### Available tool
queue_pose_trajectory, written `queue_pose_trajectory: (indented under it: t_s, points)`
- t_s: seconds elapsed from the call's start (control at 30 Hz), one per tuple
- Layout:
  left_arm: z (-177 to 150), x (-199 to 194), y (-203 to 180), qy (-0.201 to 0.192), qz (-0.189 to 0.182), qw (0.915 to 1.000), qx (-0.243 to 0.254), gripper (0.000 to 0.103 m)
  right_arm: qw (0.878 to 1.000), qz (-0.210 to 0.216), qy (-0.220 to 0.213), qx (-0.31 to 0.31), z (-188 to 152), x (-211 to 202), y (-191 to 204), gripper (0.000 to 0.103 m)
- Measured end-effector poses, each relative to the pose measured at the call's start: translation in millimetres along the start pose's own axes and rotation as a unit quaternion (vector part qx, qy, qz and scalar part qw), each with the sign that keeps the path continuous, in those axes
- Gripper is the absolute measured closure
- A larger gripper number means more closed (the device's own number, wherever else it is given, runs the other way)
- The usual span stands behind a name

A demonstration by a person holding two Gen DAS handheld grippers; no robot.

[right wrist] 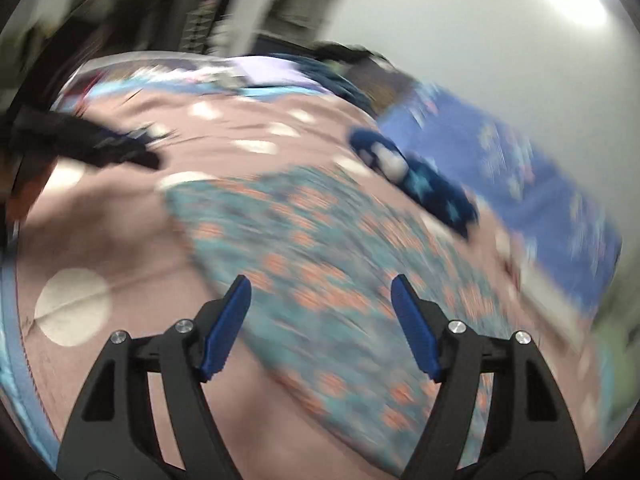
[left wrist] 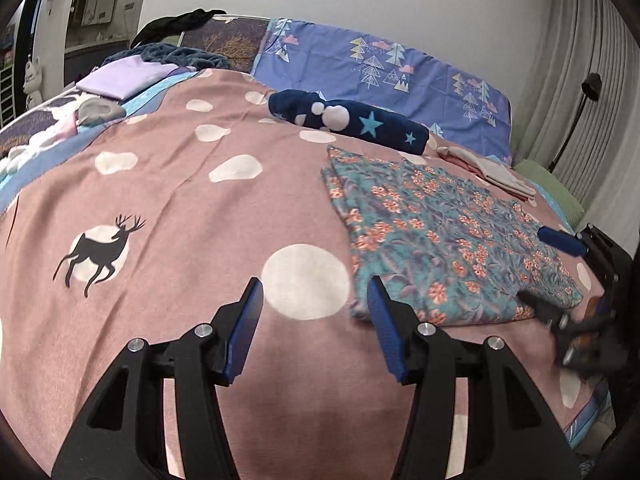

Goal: Fold small clothes

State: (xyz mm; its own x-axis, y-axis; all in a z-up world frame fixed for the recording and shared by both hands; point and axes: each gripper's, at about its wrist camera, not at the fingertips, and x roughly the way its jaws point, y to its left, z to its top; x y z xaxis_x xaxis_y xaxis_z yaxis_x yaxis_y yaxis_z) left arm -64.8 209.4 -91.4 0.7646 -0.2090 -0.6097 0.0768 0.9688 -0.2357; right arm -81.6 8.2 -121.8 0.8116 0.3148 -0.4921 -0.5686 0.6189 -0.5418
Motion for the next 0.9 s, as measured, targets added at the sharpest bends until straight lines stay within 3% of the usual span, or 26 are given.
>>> queue_pose_trajectory:
  t_s: [0.1, 0.23, 0.4, 0.63, 0.67, 0.7, 0.8, 0.9]
  points:
    - [-1.8, 2.4, 12.1, -0.002, -0.006, 0.9999, -0.01, 0.049, 0.997, -0.004, -0.009, -0.077, 11.9, 8.5, 41.6, 0.03]
    - [-3.1, 3.6, 24.4, -0.009, -0.019, 0.9995, -0.023, 0.049, 0.993, -0.017, 0.007, -0.121, 23.6, 30.7, 71.3, 0.032]
    - [0.2, 7.8, 38.0, -0.01, -0.036, 0.9986, -0.038, 0.049, 0.991, -0.034, 0.036, -0.124, 36.4, 56.5, 83.3, 0.053]
    - [1.5, 11.2, 50.0, -0.013, -0.067, 0.9962, -0.054, 0.049, 0.986, -0.065, 0.042, -0.145, 51.6, 83.6, 96.0, 0.062]
    - [1.5, 12.0, 51.2, -0.012, -0.07, 0.9958, -0.057, 0.049, 0.986, -0.063, 0.043, -0.15, 51.8, 85.0, 97.2, 0.08]
    - [2.4, 13.3, 53.7, -0.01, -0.075, 0.9952, -0.062, 0.049, 0.989, -0.047, 0.044, -0.132, 54.7, 82.3, 92.4, 0.1]
    - [8.3, 14.4, 59.5, -0.011, -0.096, 0.9927, -0.072, 0.049, 1.0, 0.014, 0.008, -0.001, 67.6, 55.1, 48.6, 0.1]
    - [21.7, 24.7, 63.0, 0.001, -0.141, 0.9865, -0.083, 0.049, 0.996, 0.045, 0.004, 0.082, 68.9, 48.9, 12.0, 0.1]
